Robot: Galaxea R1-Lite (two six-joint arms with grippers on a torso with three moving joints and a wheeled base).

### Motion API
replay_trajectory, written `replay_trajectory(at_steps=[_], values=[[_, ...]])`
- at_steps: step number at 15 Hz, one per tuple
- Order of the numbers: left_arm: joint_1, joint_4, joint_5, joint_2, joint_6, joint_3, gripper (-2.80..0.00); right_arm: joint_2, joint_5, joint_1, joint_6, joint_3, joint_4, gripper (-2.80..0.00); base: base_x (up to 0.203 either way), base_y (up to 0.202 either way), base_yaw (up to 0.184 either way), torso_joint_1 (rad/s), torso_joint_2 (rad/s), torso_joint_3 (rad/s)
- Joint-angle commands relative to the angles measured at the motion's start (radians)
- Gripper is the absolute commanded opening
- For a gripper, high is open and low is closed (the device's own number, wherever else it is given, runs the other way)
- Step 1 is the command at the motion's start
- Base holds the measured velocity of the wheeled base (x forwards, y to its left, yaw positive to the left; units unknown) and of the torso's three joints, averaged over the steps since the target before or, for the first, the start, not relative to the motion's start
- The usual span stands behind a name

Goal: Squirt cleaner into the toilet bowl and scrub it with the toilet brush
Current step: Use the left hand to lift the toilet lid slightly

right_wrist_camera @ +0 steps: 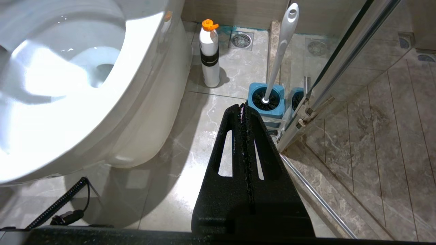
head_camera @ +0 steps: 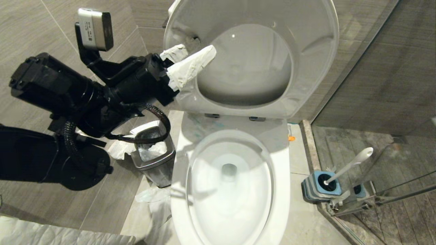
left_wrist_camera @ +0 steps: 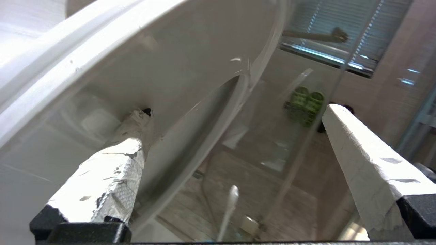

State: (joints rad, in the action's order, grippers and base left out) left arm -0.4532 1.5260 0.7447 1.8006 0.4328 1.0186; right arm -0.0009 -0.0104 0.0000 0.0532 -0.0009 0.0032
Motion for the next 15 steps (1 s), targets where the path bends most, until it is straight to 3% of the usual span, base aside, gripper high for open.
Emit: replay_trajectory(at_steps=[1, 6, 10, 15], values=[[0.003, 0.004, -0.045, 0.084, 0.003, 0.075, 0.0, 0.001, 0.0, 0.0, 0.0, -0.001, 0.0, -2.8, 0.0, 0.0, 0.0, 0.0, 0.0, 0.0], [0.001, 0.004, -0.181, 0.224, -0.004, 0.252, 0.0, 0.001, 0.0, 0.0, 0.0, -0.001, 0.0, -2.8, 0.0, 0.0, 0.0, 0.0, 0.0, 0.0], [0.006, 0.004, -0.244, 0.318, -0.022, 0.394, 0.0, 0.001, 0.0, 0.0, 0.0, 0.001, 0.0, -2.8, 0.0, 0.0, 0.0, 0.0, 0.0, 0.0], [0.023, 0.004, -0.251, 0.406, -0.078, 0.466, 0.0, 0.001, 0.0, 0.0, 0.0, -0.001, 0.0, -2.8, 0.0, 0.0, 0.0, 0.0, 0.0, 0.0]])
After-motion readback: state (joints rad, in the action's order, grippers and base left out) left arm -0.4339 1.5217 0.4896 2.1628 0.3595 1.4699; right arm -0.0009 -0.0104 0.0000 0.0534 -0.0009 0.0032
